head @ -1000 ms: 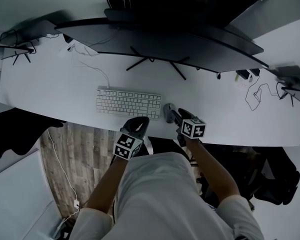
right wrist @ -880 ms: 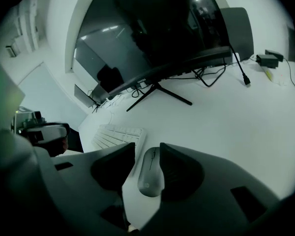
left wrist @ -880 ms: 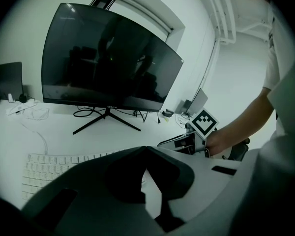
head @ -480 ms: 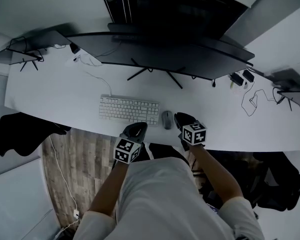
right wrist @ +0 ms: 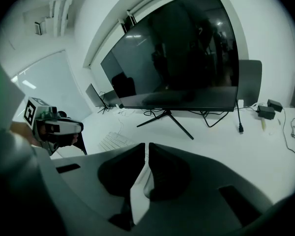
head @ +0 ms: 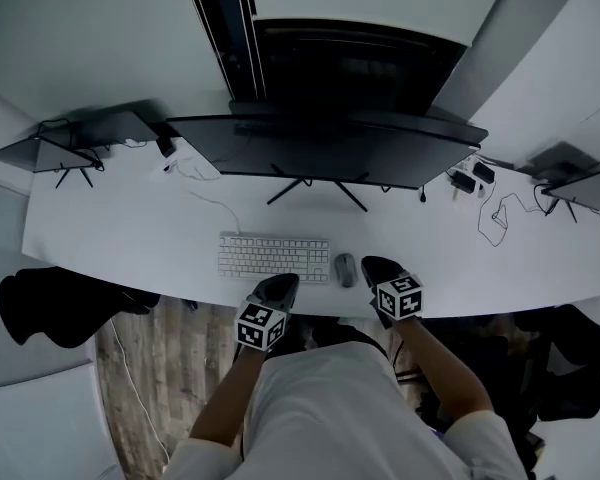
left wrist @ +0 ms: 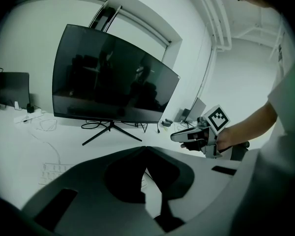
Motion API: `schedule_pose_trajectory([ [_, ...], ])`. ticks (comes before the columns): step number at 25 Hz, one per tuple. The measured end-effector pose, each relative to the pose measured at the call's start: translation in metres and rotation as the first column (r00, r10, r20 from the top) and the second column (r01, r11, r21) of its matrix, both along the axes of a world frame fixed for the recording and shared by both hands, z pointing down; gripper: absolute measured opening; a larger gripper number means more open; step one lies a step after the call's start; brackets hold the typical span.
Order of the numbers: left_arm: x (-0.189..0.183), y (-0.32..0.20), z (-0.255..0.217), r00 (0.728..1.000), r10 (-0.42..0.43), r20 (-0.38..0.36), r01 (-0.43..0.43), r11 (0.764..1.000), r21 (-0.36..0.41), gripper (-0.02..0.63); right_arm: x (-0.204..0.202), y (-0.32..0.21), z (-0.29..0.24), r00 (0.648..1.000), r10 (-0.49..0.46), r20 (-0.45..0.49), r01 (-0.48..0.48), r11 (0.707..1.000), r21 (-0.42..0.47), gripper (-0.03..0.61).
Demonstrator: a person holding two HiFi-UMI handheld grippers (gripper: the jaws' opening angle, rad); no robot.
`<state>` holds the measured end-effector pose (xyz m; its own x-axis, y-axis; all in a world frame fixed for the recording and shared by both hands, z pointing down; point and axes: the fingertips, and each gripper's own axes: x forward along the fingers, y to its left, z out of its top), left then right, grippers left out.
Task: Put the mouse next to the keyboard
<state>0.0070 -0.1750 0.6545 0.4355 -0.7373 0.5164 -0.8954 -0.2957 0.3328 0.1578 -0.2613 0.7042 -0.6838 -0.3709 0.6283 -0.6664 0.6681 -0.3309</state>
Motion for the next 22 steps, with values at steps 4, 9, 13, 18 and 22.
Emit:
schedule_pose_trajectory([
  [4, -0.015, 0.011, -0.01, 1.0, 0.022, 0.001, -0.022, 1.0, 0.006, 0.017, 0.0, 0.01, -0.015, 0.998, 0.043, -0.051, -0.04, 0.998, 0.047, 0.046],
  [9, -0.035, 0.021, -0.027, 0.998, 0.06, 0.006, -0.06, 0.998, 0.036, 0.017, -0.009, 0.024, -0.041, 0.995, 0.089, -0.034, -0.086, 0.992, 0.09, 0.046],
  [13, -0.045, 0.024, -0.045, 0.995, 0.094, 0.009, -0.095, 0.993, 0.076, 0.017, -0.017, 0.037, -0.064, 0.995, 0.101, -0.024, -0.096, 0.983, 0.155, 0.044],
  [18, -0.055, 0.033, -0.063, 0.991, 0.131, -0.004, -0.13, 0.987, 0.095, 0.017, -0.018, 0.055, -0.089, 0.989, 0.144, -0.038, -0.132, 0.966, 0.223, 0.041],
  [22, -0.067, 0.041, -0.077, 0.99, 0.139, -0.018, -0.135, 0.983, 0.121, 0.017, -0.017, 0.07, -0.106, 0.982, 0.19, -0.01, -0.181, 0.949, 0.258, 0.041],
])
